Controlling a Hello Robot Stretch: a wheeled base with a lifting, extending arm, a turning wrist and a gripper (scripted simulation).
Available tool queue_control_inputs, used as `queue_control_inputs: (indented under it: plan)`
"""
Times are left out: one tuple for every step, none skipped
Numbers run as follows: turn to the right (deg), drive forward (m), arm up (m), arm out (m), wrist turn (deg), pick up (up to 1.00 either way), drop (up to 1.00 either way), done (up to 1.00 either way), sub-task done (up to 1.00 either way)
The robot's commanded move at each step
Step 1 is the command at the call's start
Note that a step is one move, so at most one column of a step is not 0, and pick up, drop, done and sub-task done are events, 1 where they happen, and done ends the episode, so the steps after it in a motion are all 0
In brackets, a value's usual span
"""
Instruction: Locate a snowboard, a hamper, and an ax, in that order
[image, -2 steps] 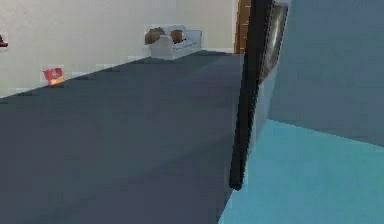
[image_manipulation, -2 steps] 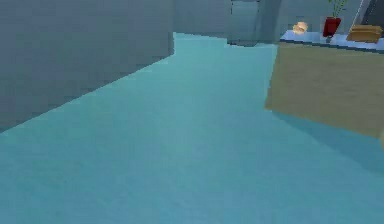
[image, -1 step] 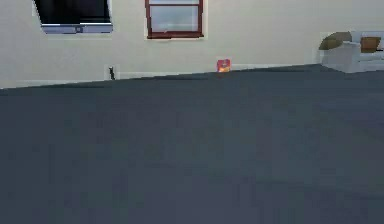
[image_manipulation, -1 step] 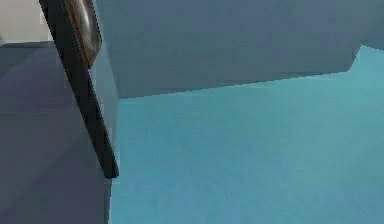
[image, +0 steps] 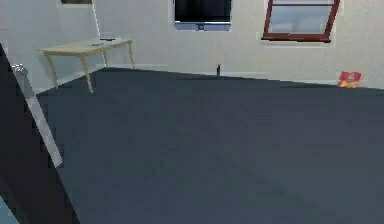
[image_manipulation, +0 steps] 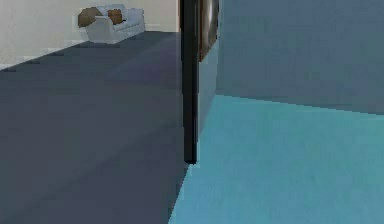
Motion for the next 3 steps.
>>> queue_control_inputs:
  plan:
    - [0.0,1.0,0.0,0.0,0.0,0.0,0.0,0.0,0.0]
    - [-18.0,0.0,0.0,0.0,0.0,0.0,0.0,0.0,0.0]
    - [0.0,0.05,0.0,0.0,0.0,0.0,0.0,0.0,0.0]
